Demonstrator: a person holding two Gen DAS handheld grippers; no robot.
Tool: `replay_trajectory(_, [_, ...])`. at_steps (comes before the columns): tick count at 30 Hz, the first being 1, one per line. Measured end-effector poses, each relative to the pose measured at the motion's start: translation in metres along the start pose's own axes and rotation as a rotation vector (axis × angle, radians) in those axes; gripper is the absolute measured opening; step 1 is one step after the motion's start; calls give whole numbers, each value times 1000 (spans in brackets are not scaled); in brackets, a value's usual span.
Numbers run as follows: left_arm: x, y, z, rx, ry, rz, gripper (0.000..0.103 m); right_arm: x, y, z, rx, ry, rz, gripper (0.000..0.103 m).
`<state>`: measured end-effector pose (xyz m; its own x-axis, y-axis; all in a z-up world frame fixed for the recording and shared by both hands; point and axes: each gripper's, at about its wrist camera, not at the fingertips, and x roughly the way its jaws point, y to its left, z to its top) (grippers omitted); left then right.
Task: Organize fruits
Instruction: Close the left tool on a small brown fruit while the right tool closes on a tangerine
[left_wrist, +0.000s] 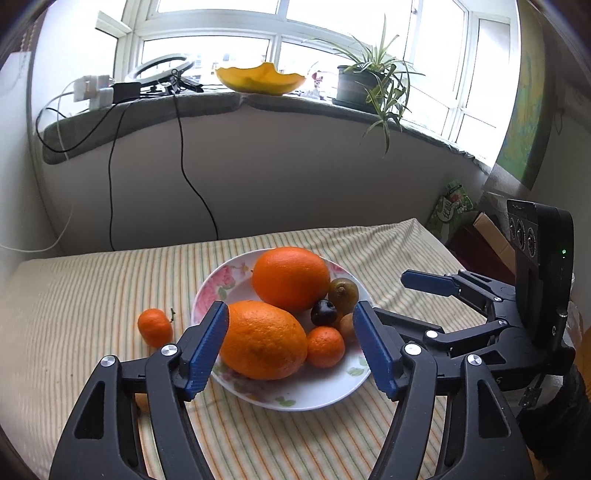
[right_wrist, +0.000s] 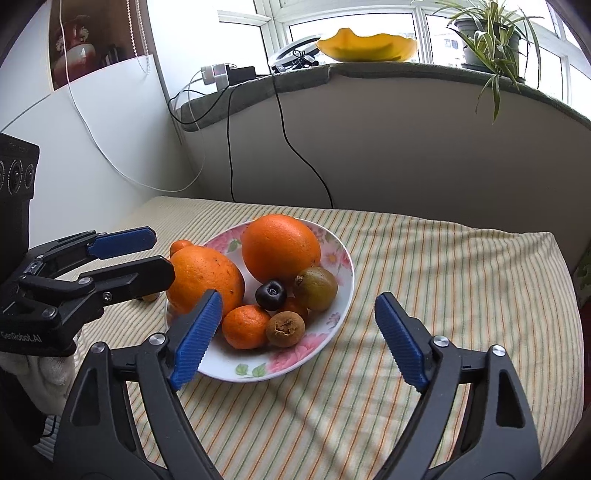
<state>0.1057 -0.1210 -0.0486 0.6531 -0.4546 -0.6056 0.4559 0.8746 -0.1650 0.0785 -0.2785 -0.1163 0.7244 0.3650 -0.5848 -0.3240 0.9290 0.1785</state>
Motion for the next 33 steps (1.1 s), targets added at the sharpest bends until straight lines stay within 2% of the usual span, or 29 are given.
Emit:
replay_trajectory(10, [-18, 32, -12, -57, -19, 42, 70, -8, 16, 2, -5, -31, 21, 92])
replay_trajectory(16, [-30, 53, -21, -79, -33, 74, 70, -9, 26, 2, -3, -55, 64, 92])
replay_trajectory(24, [-39, 79, -44, -122, -17, 109, 70, -13, 51, 7, -96, -92, 74, 92])
replay_trajectory(29, [-41, 87, -61, -132, 12, 121, 69, -7, 67, 14, -152, -68, 75, 92])
replay_trajectory(31, [-40, 91, -66, -138, 27, 122, 67, -3, 73, 17, -174, -51, 78, 92])
replay_trajectory(33, [-38, 95, -70, -144, 39, 120, 59, 2, 78, 22, -189, -34, 85, 92])
